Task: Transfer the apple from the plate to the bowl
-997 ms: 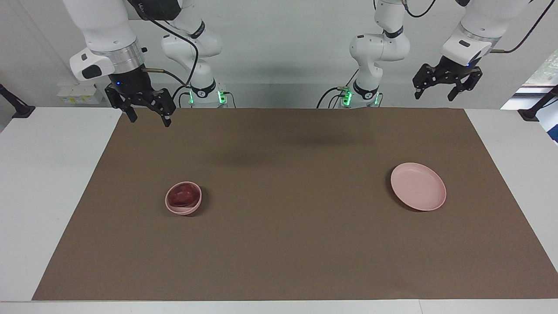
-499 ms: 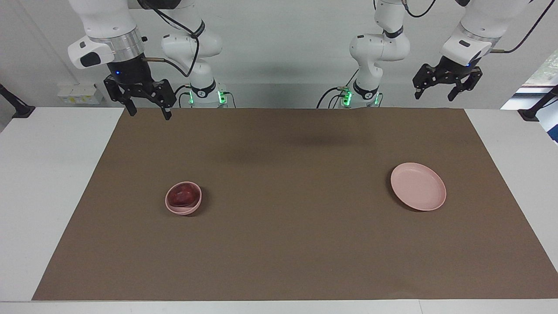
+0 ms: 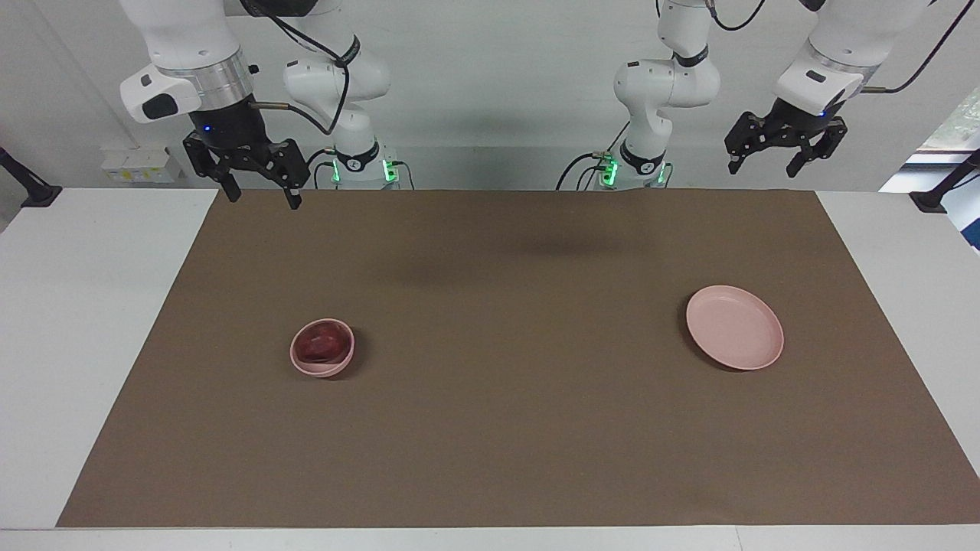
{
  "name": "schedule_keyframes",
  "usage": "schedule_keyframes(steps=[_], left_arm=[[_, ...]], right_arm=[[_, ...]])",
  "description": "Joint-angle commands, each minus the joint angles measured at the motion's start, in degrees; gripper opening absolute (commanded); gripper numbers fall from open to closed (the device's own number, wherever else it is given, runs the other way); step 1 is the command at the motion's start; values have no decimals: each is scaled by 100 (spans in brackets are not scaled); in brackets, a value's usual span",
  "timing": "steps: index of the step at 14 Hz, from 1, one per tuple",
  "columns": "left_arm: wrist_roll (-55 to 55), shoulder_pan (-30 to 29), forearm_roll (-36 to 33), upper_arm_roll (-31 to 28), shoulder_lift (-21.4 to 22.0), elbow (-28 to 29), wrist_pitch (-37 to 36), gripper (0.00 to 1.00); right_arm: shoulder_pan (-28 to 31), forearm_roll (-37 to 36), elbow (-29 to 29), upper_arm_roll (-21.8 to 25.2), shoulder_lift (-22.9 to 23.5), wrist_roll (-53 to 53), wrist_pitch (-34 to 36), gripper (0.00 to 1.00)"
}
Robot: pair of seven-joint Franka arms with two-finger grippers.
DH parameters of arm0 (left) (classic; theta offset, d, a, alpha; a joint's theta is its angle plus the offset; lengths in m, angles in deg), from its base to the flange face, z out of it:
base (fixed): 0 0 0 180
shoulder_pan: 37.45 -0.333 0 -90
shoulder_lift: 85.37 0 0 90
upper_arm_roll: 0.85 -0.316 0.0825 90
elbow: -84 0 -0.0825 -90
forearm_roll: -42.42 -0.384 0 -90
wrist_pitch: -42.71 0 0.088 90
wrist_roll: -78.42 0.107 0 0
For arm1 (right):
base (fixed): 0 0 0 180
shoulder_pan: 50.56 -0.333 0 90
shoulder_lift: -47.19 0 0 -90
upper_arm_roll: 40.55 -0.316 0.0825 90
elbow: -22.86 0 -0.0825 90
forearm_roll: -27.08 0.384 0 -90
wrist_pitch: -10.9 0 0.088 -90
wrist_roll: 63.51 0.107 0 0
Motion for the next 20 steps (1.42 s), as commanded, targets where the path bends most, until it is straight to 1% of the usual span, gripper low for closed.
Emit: schedule_keyframes(steps=[1,2,5,9,11,12,14,16,20], left_arm=[[20,-38,-22,17,140,189,135,100],[20,-38,-22,17,140,189,135,100],[20,-38,-22,17,140,189,135,100],[20,-38,-22,17,140,189,135,100],[20,-38,-22,17,140,189,135,100],[20,-38,-22,17,140,189,135,100],[20,-38,-22,17,140,189,135,100],[20,-38,-31,17,140,189,135,100],[20,-38,-22,17,140,189,135,100]], right_arm=[[339,62,-321,-343,0,100,417,100],[382,62,-470,-352,0,100,628,100],[339,44,-691,-318,-70,100,972,100],[234,-17,-674,-256,-299,91,1095,100],[32,0,-656,6,-413,65,1087,100],[-30,53,-613,60,-509,-22,1052,100],[-48,36,-490,148,-554,-181,1008,100],[-109,-17,-437,175,-545,-401,1017,100],[-118,-17,-410,157,-457,-445,964,100]])
